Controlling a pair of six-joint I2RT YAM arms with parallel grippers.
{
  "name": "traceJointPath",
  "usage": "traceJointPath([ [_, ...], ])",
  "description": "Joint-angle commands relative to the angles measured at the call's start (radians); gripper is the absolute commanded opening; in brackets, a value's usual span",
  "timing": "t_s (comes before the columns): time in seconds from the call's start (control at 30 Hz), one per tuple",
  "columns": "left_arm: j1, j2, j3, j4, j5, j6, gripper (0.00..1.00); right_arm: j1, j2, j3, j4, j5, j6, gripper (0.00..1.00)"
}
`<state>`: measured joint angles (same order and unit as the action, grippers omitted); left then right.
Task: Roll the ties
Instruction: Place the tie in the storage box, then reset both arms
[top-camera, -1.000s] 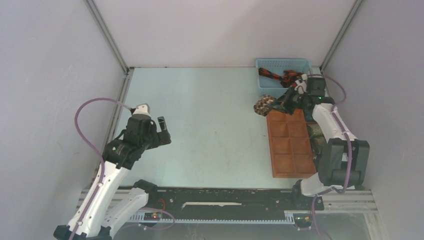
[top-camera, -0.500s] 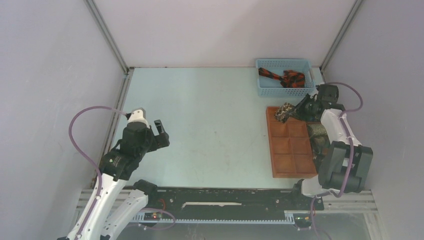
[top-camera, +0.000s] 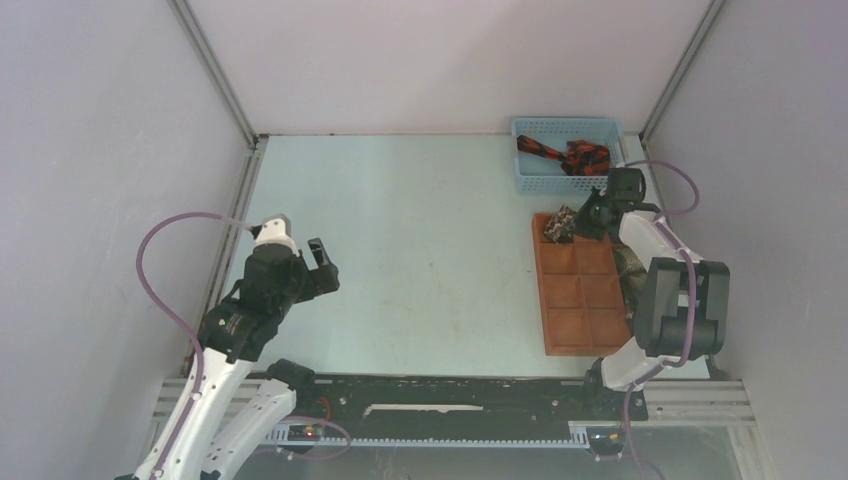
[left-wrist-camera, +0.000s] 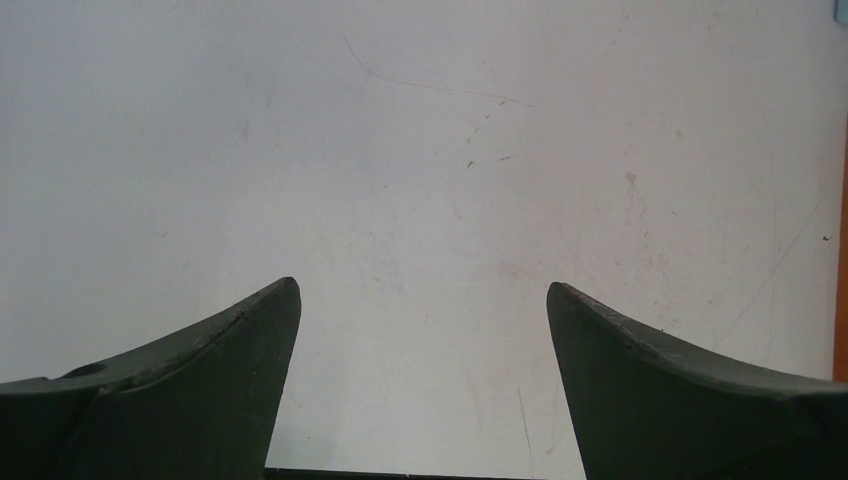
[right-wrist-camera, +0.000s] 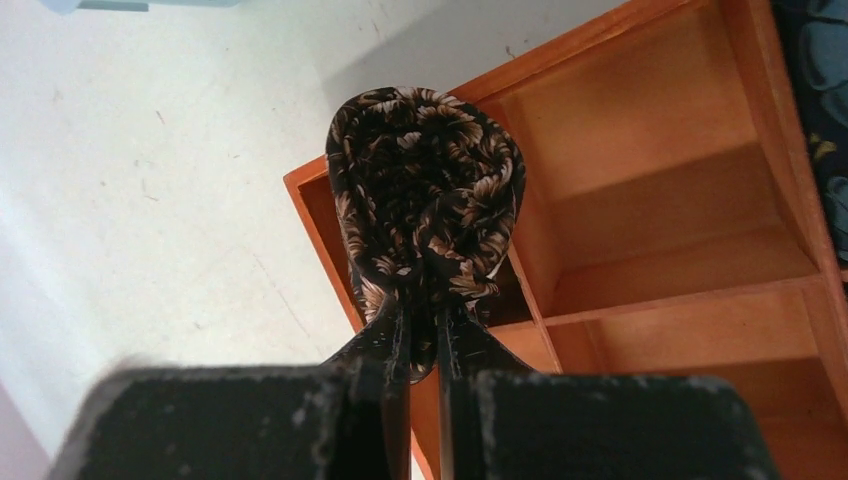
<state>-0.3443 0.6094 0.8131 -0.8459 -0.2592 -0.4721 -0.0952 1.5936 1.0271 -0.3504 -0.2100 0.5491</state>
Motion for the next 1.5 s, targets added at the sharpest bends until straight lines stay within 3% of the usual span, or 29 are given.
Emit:
traceJointPath([
  [0.0, 0.007, -0.018, -0.005, 0.033, -0.011, -0.001, 1.00, 0.065, 0.045, 0.009, 0.041, 0.151, 0.012, 0.00],
  [0.5, 0.007, -0.067, -0.014, 0.044, -0.011, 0.002, 1.00, 0.181, 0.131, 0.008, -0.080, 0.260, 0.062, 0.00],
  [0.57, 0.007, -0.071, -0.015, 0.044, -0.011, 0.002, 1.00, 0.189, 0.119, 0.008, -0.096, 0.268, 0.065, 0.08],
  [0.67, 0.007, -0.075, -0.015, 0.044, -0.012, 0.002, 1.00, 0.197, 0.083, 0.010, -0.109, 0.277, 0.067, 0.27],
  [1.0, 0.007, -0.092, -0.018, 0.045, -0.016, 0.001, 1.00, 0.210, -0.094, 0.065, -0.213, 0.306, 0.052, 0.43],
  [1.13, 0.006, -0.105, -0.021, 0.048, -0.015, 0.001, 1.00, 0.233, -0.193, 0.115, -0.259, 0.309, 0.034, 0.57],
  [1.33, 0.007, -0.121, -0.025, 0.053, -0.009, 0.002, 1.00, 0.359, -0.375, 0.174, -0.253, 0.417, -0.069, 0.88],
  [1.47, 0.007, -0.130, -0.028, 0.057, -0.006, 0.003, 1.00, 0.439, -0.492, 0.174, -0.173, 0.404, -0.142, 0.93],
])
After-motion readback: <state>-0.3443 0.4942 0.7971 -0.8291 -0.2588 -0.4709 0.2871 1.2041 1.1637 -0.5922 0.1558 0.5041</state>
